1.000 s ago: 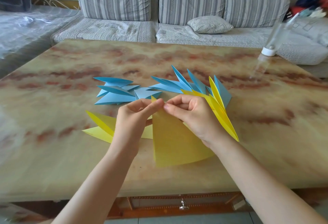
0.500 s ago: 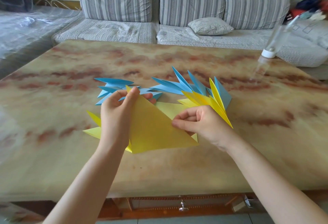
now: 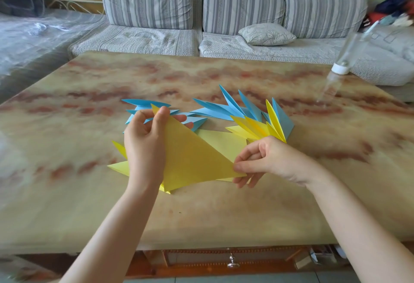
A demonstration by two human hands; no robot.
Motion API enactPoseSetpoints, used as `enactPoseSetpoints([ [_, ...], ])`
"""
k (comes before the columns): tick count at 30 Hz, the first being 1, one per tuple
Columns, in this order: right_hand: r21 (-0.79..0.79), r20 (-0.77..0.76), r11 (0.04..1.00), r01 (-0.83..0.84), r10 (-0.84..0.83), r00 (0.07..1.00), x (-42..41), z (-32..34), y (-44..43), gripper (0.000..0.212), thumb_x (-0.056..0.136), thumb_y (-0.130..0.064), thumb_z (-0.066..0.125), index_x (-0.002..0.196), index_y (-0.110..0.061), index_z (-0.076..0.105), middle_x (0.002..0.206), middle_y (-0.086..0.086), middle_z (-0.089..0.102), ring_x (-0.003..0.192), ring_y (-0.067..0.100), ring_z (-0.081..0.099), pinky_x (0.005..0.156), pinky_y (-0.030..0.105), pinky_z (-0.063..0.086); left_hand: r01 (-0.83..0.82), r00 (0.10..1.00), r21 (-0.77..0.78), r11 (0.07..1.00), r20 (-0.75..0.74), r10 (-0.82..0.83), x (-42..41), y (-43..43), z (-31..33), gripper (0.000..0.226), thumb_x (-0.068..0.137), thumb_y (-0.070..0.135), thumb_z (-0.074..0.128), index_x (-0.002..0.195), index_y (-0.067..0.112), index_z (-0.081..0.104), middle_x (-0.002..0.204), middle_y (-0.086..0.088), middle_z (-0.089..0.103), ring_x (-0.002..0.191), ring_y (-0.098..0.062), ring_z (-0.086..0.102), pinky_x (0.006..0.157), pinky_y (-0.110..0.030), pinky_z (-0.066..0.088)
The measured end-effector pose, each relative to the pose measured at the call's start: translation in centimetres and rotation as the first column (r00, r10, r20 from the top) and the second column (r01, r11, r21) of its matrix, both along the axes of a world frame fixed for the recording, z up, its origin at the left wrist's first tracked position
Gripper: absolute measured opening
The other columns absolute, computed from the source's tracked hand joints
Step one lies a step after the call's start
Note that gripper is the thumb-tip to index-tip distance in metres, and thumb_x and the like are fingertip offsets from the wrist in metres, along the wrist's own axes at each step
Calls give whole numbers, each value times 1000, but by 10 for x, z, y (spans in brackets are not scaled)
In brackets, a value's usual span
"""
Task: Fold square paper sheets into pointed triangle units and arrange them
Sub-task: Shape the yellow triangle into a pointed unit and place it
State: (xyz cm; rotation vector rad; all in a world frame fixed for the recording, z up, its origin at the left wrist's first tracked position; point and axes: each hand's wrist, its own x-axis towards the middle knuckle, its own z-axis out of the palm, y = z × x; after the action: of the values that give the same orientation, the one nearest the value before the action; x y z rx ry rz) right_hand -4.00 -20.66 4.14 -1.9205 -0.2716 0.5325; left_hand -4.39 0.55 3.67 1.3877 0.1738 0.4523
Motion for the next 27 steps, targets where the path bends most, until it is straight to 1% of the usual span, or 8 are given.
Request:
enactPoseSetpoints([
  [6,-42,-10,998,-47,47,999,2,0,-9,9,85,-7,69,87,2,67,81,19,74,74,29,72,57,29,53,-26,1000,12,1000,6,26,3,5,0,19,97,23,54,83,12,51,78,-3,75,71,-24,73,69,-50,59],
  [10,-102,88,994,45,-36,995,4,3,-16,22,81,-21,72,87,1,68,81,12,75,74,25,72,56,28,51,-17,1000,29,999,17,16,4,10,-1,19,98,24,53,82,14,51,80,-3,75,73,-25,73,72,-53,58],
  [14,57,272,979,196,-204,940,5,8,-4,49,77,-47,59,87,0,69,85,6,75,75,19,70,66,30,52,107,994,34,994,-36,-106,3,2,0,19,97,24,54,90,6,54,81,-4,75,75,-26,73,72,-53,58],
  [17,144,235,968,206,-236,943,4,6,20,56,75,-53,55,89,-1,71,83,8,75,72,19,70,68,30,54,162,987,135,978,-7,-163,-3,-10,-1,19,96,26,55,85,10,54,78,-2,75,74,-21,73,69,-40,57],
  [19,169,189,966,197,-228,955,1,2,34,52,74,-50,60,88,-2,73,79,10,74,69,17,68,66,28,54,188,981,189,964,16,-194,-5,-16,-3,21,95,27,55,86,8,55,77,-1,75,72,-19,72,66,-38,55],
  [23,168,190,974,149,-180,965,0,-2,45,8,82,-23,72,76,-18,74,68,-6,71,61,3,63,57,15,46,222,972,146,964,48,-232,-7,-21,-4,19,95,23,56,87,5,55,81,-7,75,79,-22,73,76,-42,58],
  [25,187,205,968,167,-205,957,1,-4,45,6,80,-17,74,75,-20,74,70,-3,73,64,7,65,62,22,51,216,974,128,968,36,-222,-6,-19,-4,21,95,27,55,91,7,58,83,-6,75,82,-21,73,78,-40,57],
  [27,228,223,943,243,-294,930,1,-5,46,6,77,-19,76,72,-20,73,73,0,74,68,12,66,72,32,53,229,973,140,963,-26,-228,-4,-17,-6,33,89,45,55,101,15,64,87,0,74,88,-17,70,81,-37,55],
])
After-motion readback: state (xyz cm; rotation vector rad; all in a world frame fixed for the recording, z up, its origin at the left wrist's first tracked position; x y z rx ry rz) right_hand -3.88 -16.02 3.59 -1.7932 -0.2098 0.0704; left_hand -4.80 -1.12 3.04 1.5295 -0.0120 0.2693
